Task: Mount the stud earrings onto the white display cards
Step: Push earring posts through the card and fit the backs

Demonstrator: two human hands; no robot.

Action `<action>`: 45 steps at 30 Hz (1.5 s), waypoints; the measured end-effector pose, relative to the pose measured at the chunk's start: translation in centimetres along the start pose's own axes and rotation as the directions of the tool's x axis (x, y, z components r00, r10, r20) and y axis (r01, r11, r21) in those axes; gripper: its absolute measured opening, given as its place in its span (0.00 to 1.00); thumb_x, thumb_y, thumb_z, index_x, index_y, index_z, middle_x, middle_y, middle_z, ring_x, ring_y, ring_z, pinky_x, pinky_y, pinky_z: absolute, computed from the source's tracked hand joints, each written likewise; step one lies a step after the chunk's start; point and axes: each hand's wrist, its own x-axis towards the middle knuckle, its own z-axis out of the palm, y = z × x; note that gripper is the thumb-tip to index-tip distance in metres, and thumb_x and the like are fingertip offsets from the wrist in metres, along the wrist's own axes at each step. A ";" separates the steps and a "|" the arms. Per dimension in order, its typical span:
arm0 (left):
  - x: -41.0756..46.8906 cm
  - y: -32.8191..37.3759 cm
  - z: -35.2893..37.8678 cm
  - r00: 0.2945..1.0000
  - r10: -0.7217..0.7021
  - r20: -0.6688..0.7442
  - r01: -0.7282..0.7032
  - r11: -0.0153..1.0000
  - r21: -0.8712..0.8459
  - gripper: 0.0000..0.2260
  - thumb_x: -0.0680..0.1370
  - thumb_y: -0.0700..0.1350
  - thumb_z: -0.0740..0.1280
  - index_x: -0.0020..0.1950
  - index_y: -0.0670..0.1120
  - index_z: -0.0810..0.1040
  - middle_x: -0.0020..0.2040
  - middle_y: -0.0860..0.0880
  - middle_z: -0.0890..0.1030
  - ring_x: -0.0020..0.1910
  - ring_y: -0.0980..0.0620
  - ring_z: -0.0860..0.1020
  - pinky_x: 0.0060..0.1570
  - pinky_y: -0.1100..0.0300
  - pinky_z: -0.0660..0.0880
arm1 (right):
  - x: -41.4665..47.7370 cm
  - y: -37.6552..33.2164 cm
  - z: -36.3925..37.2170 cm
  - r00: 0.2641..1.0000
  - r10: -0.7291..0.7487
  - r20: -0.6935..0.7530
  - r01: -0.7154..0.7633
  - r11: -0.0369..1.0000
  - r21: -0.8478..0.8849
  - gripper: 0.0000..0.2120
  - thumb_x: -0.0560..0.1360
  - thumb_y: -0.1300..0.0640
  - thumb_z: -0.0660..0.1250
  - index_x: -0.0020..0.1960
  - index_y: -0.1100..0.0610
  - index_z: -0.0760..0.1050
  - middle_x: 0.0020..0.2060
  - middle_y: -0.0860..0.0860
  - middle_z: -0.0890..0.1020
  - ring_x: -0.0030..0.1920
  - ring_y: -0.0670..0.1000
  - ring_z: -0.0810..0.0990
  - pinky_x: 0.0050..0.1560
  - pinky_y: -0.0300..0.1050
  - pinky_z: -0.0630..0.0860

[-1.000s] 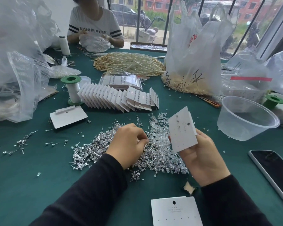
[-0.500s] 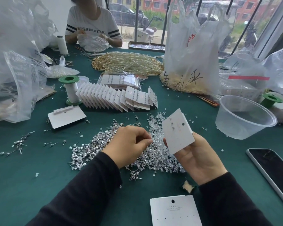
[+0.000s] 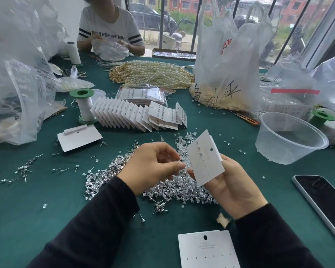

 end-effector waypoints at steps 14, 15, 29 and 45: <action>-0.6 0.8 1.2 1.000 -0.013 0.022 0.018 0.968 -0.250 0.07 0.68 0.30 0.70 0.38 0.40 0.83 0.30 0.48 0.83 0.29 0.53 0.80 0.32 0.66 0.77 | -0.1 1.0 0.5 0.999 -0.005 0.044 0.009 0.997 -0.076 0.22 0.59 0.62 0.70 0.51 0.70 0.75 0.42 0.60 0.82 0.36 0.53 0.82 0.37 0.44 0.81; -0.7 0.9 1.3 1.000 -0.001 0.010 0.003 0.972 -0.236 0.07 0.69 0.30 0.70 0.38 0.40 0.83 0.30 0.48 0.83 0.29 0.54 0.80 0.32 0.66 0.77 | -0.1 1.0 0.5 0.999 -0.010 0.044 0.013 0.997 -0.078 0.22 0.59 0.62 0.70 0.51 0.69 0.76 0.41 0.60 0.83 0.36 0.52 0.82 0.37 0.44 0.81; -0.6 0.6 1.8 0.998 0.036 -0.053 -0.041 0.993 -0.107 0.09 0.69 0.31 0.70 0.35 0.45 0.82 0.29 0.52 0.82 0.29 0.56 0.80 0.32 0.67 0.76 | -0.3 1.1 0.8 1.000 -0.019 0.002 0.019 0.996 -0.091 0.24 0.58 0.63 0.69 0.52 0.71 0.74 0.40 0.60 0.82 0.34 0.53 0.82 0.34 0.44 0.81; -0.9 0.6 2.5 0.975 0.136 -0.178 -0.124 0.989 0.077 0.03 0.68 0.37 0.73 0.36 0.44 0.82 0.33 0.45 0.82 0.31 0.50 0.80 0.37 0.57 0.80 | -0.6 1.5 1.2 0.996 -0.083 -0.017 0.079 0.982 -0.173 0.12 0.59 0.63 0.69 0.43 0.64 0.77 0.31 0.54 0.82 0.29 0.49 0.80 0.28 0.40 0.77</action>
